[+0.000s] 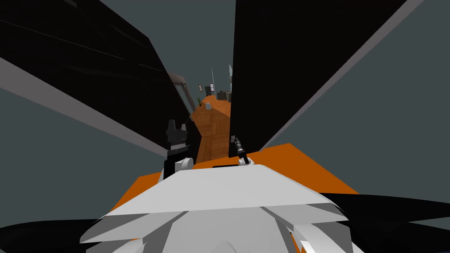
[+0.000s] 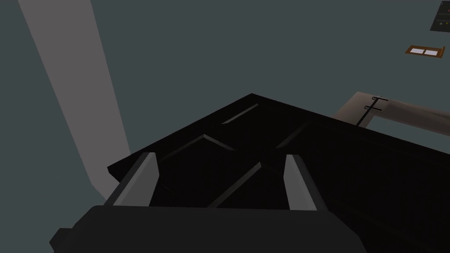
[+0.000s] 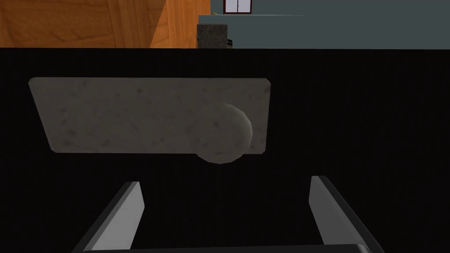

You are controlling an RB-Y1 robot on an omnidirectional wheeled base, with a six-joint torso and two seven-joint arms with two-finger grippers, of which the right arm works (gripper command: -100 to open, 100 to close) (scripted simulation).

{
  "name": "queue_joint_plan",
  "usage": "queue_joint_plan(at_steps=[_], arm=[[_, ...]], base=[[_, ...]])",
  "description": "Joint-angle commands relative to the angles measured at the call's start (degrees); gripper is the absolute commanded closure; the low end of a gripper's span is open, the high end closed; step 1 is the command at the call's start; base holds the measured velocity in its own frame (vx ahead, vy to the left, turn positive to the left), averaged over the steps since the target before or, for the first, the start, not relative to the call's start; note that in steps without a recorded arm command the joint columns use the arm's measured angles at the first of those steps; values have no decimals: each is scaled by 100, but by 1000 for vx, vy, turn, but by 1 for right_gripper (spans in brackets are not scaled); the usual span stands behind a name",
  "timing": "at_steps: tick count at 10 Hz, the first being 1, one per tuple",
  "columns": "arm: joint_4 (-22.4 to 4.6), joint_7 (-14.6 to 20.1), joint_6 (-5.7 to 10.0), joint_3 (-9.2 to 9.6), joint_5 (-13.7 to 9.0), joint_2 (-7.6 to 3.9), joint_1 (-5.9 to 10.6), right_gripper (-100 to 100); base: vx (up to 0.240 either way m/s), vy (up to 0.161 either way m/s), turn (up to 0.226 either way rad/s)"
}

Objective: Push the door open

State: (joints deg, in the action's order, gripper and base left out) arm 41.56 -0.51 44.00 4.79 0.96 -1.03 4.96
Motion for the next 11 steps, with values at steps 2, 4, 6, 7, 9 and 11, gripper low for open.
queue_joint_plan(at_steps=[2,4,6,7,9,11], arm=[[-39,-3,20,-29,-16,199,10,-100],[-3,-9,-4,-22,-11,152,0,100],[-3,-9,-4,-22,-11,152,0,100],[-3,-9,-4,-22,-11,152,0,100],[-3,-9,-4,-22,-11,152,0,100],[-20,-35,-15,-103,-52,45,-1,100]], base=[[195,19,24],[31,4,-1],[-23,-3,6],[-11,-2,-2],[-3,0,-1],[122,45,-19]])
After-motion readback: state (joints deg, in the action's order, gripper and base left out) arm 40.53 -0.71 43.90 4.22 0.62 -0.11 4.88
